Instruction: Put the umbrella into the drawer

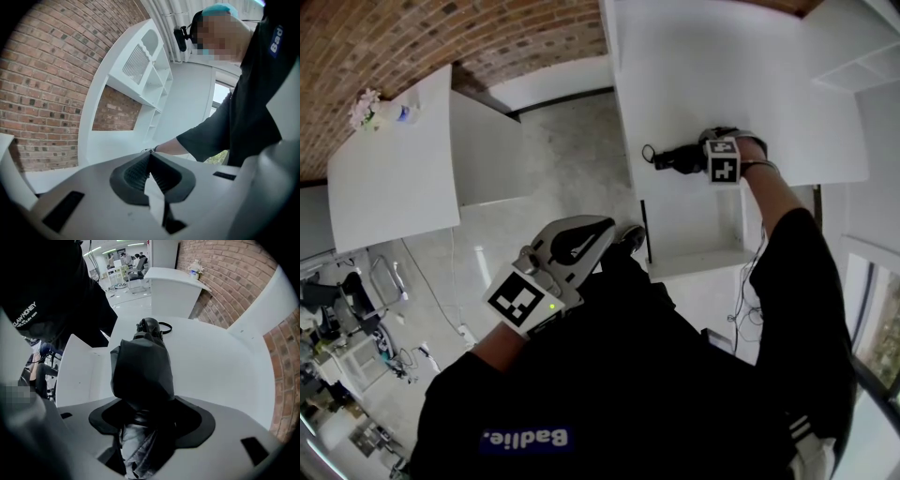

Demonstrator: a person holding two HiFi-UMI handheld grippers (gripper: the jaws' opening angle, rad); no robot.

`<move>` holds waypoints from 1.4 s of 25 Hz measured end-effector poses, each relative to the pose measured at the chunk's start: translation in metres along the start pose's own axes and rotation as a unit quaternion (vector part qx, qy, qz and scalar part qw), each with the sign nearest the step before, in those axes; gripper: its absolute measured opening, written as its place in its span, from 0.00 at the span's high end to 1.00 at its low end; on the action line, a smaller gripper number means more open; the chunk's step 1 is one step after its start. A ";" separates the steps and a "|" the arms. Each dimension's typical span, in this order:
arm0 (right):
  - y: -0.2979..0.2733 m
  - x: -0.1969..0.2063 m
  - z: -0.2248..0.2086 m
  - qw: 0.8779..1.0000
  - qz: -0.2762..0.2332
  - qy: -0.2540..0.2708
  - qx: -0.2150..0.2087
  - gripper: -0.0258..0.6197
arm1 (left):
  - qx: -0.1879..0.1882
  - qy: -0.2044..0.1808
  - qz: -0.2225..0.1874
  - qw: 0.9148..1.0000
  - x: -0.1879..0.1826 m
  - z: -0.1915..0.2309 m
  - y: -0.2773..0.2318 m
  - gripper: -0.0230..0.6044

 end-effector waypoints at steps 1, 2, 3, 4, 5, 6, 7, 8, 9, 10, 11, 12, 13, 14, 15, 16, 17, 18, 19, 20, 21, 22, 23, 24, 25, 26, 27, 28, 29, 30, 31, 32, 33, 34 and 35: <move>0.001 0.000 0.001 1.000 -0.001 0.000 0.005 0.49 | 0.000 -0.001 0.000 1.000 0.000 0.000 0.000 0.96; 0.001 0.000 0.002 1.000 -0.004 0.000 0.011 0.50 | 0.001 -0.001 0.000 1.000 0.001 -0.001 0.000 0.96; 0.002 0.000 0.004 1.000 -0.007 0.000 0.018 0.50 | 0.004 -0.001 0.001 1.000 0.002 -0.003 -0.001 0.96; 0.003 0.001 0.005 1.000 -0.010 -0.001 0.025 0.51 | 0.007 -0.001 0.002 1.000 0.003 -0.004 -0.002 0.96; 0.004 0.001 0.007 0.999 -0.013 -0.004 0.031 0.51 | 0.011 -0.002 0.003 1.000 0.003 -0.006 -0.002 0.96; 0.005 0.002 0.009 0.999 -0.016 -0.007 0.036 0.51 | 0.015 -0.004 0.004 1.000 0.003 -0.007 -0.003 0.96; 0.006 0.002 0.011 0.999 -0.018 -0.012 0.040 0.52 | 0.019 -0.006 0.004 1.000 0.003 -0.008 -0.003 0.96; 0.007 0.003 0.015 0.999 -0.021 -0.016 0.042 0.52 | 0.022 -0.007 0.003 1.000 0.004 -0.009 -0.003 0.96; 0.009 0.003 0.019 0.999 -0.023 -0.021 0.044 0.52 | 0.027 -0.009 0.002 1.000 0.004 -0.009 -0.003 0.96; 0.012 0.004 0.023 0.998 -0.023 -0.026 0.047 0.52 | 0.032 -0.012 0.001 0.999 0.004 -0.010 -0.003 0.96; 0.016 0.004 0.028 0.998 -0.024 -0.030 0.050 0.52 | 0.039 -0.014 -0.001 0.999 0.004 -0.011 -0.003 0.96; 0.020 0.004 0.033 0.998 -0.025 -0.033 0.054 0.52 | 0.047 -0.017 -0.003 0.999 0.003 -0.012 -0.004 0.96; 0.025 0.005 0.038 0.997 -0.026 -0.037 0.058 0.52 | 0.056 -0.020 -0.006 0.998 0.002 -0.012 -0.006 0.96; 0.030 0.005 0.044 0.997 -0.028 -0.042 0.062 0.52 | 0.066 -0.023 -0.010 0.998 0.001 -0.013 -0.008 0.96; 0.034 0.006 0.050 0.996 -0.029 -0.046 0.066 0.52 | 0.077 -0.028 -0.011 0.997 0.000 -0.014 -0.011 0.96; 0.038 0.007 0.056 0.996 -0.031 -0.051 0.070 0.52 | 0.089 -0.031 -0.011 0.995 0.001 -0.015 -0.013 0.96; 0.042 0.008 0.063 0.995 -0.033 -0.055 0.073 0.52 | 0.100 -0.030 -0.012 0.994 0.002 -0.016 -0.015 0.96; 0.045 0.009 0.070 0.995 -0.034 -0.059 0.076 0.52 | 0.110 -0.029 -0.012 0.993 0.002 -0.017 -0.017 0.96; 0.048 0.008 0.078 0.994 -0.034 -0.062 0.077 0.52 | 0.120 -0.028 -0.014 0.992 0.001 -0.017 -0.019 0.96; 0.050 0.008 0.087 0.994 -0.033 -0.064 0.077 0.52 | 0.130 -0.028 -0.017 0.991 -0.001 -0.018 -0.020 0.96; 0.051 0.008 0.096 0.994 -0.029 -0.066 0.076 0.52 | 0.141 -0.030 -0.021 0.989 -0.003 -0.019 -0.022 0.96; 0.053 0.009 0.104 0.994 -0.026 -0.068 0.076 0.52 | 0.153 -0.034 -0.023 0.987 -0.005 -0.020 -0.024 0.96; 0.053 0.009 0.113 0.994 -0.023 -0.072 0.076 0.52 | 0.165 -0.038 -0.024 0.985 -0.006 -0.022 -0.027 0.96; 0.054 0.010 0.122 0.994 -0.021 -0.076 0.076 0.52 | 0.176 -0.041 -0.025 0.983 -0.006 -0.025 -0.029 0.96; 0.054 0.010 0.131 0.994 -0.020 -0.080 0.075 0.52 | 0.186 -0.043 -0.026 0.981 -0.006 -0.027 -0.030 0.96; 0.054 0.009 0.141 0.993 -0.020 -0.085 0.073 0.52 | 0.195 -0.043 -0.025 0.979 -0.006 -0.030 -0.031 0.96; 0.053 0.008 0.150 0.993 -0.020 -0.090 0.072 0.52 | 0.203 -0.043 -0.023 0.978 -0.006 -0.032 -0.032 0.96; 0.052 0.007 0.158 0.993 -0.021 -0.095 0.070 0.52 | 0.210 -0.044 -0.021 0.976 -0.007 -0.033 -0.033 0.96; 0.051 0.006 0.166 0.992 -0.022 -0.100 0.068 0.52 | 0.217 -0.045 -0.019 0.975 -0.009 -0.035 -0.034 0.96; 0.049 0.006 0.173 0.992 -0.023 -0.105 0.064 0.52 | 0.224 -0.048 -0.017 0.973 -0.010 -0.036 -0.035 0.96; 0.046 0.007 0.180 0.992 -0.022 -0.110 0.061 0.52 | 0.230 -0.052 -0.015 0.972 -0.010 -0.038 -0.036 0.96; 0.043 0.008 0.187 0.992 -0.021 -0.114 0.057 0.52 | 0.236 -0.055 -0.011 0.970 -0.010 -0.040 -0.036 0.96; 0.039 0.011 0.193 0.991 -0.018 -0.118 0.053 0.52 | 0.240 -0.057 -0.007 0.969 -0.010 -0.042 -0.037 0.96; 0.035 0.013 0.198 0.991 -0.014 -0.122 0.050 0.52 | 0.243 -0.058 -0.003 0.968 -0.009 -0.043 -0.037 0.96; 0.030 0.015 0.203 0.991 -0.010 -0.126 0.047 0.52 | 0.244 -0.060 0.001 0.968 -0.009 -0.044 -0.038 0.96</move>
Point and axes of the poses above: the fingertips, and each gripper's own axes: y backward along the fingers, z to its left, x out of its underside, the point moved 7 cm from there along y, backward along the fingers, and after that the axes turned 8 degrees about -y, right-handed, at the moved point
